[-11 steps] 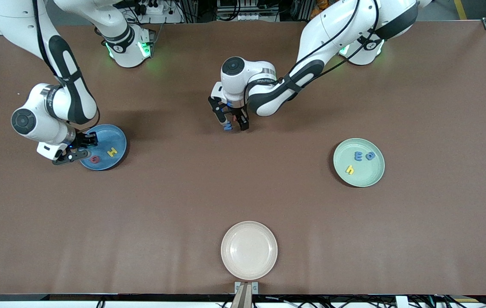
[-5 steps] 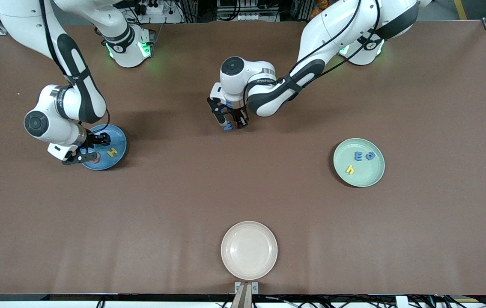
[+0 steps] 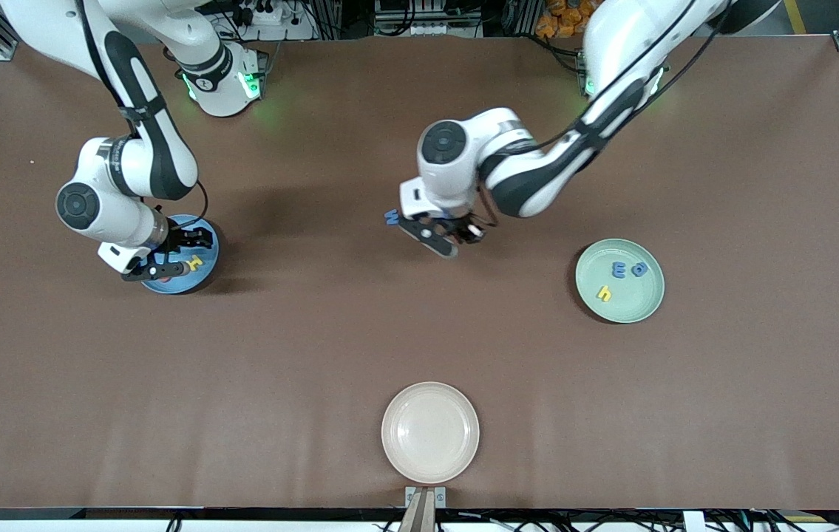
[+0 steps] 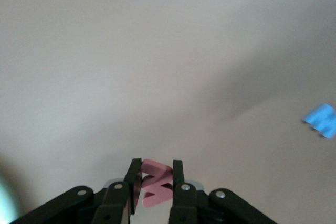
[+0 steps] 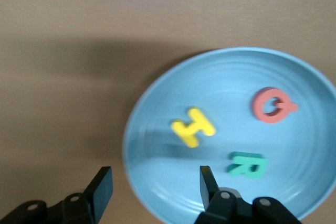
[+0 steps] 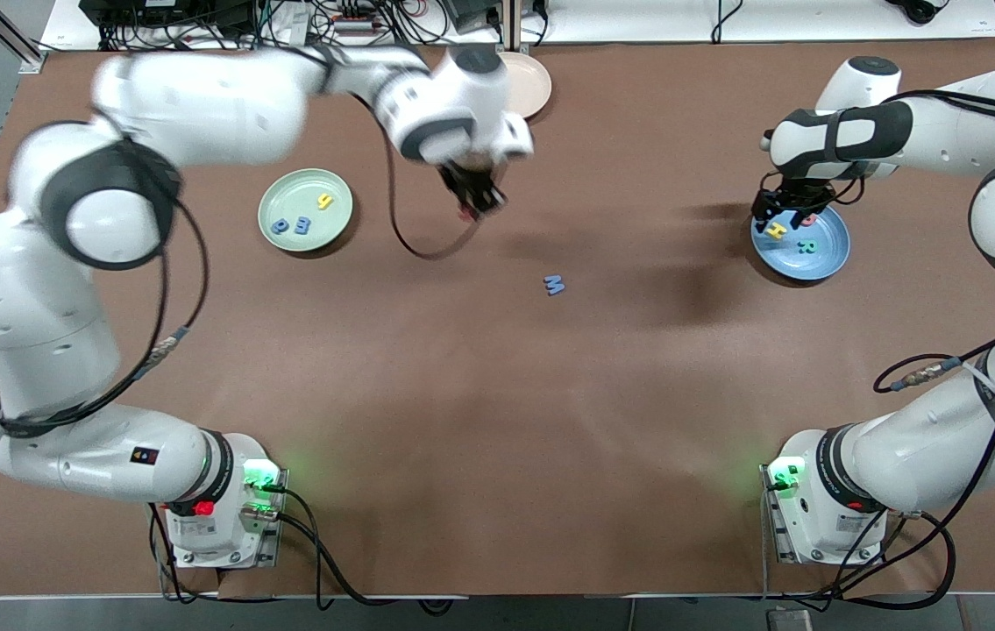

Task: Sort uppercase to blue plate, lowercase to green plate
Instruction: 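Drop 'w' on the green plate while the right gripper grasps blue 'M', then lift the 'M' with the right gripper while the left gripper returns to rest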

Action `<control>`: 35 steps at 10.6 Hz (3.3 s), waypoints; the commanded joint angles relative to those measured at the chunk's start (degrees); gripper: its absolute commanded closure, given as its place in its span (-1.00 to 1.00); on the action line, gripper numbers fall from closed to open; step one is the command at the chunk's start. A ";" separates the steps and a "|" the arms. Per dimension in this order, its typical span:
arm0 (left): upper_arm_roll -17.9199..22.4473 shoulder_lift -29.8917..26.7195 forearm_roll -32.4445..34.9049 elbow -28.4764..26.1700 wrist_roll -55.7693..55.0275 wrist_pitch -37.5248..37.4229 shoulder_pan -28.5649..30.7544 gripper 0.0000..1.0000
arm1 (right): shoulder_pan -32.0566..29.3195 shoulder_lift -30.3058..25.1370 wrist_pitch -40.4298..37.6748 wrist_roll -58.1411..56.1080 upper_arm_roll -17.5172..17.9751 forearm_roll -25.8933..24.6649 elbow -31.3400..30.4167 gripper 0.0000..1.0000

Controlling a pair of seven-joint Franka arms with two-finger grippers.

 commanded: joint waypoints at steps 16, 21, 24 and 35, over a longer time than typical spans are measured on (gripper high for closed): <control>11.72 -16.67 -6.41 2.67 -3.35 -15.92 15.54 -1.00 | 20.69 13.48 20.65 84.20 25.18 -3.71 10.27 -0.39; 14.51 -30.40 -13.50 2.94 -3.35 -19.01 13.60 -1.00 | 21.05 14.37 20.39 85.96 22.90 -7.13 10.55 -0.36; 25.31 -31.56 -22.92 7.24 3.91 -22.08 10.97 -1.00 | 21.13 15.68 17.67 90.79 22.72 -10.13 13.34 -0.31; 28.86 -30.68 -24.51 12.00 12.04 -27.63 14.83 -1.00 | 21.84 17.18 15.04 93.08 22.81 -9.78 15.20 -0.31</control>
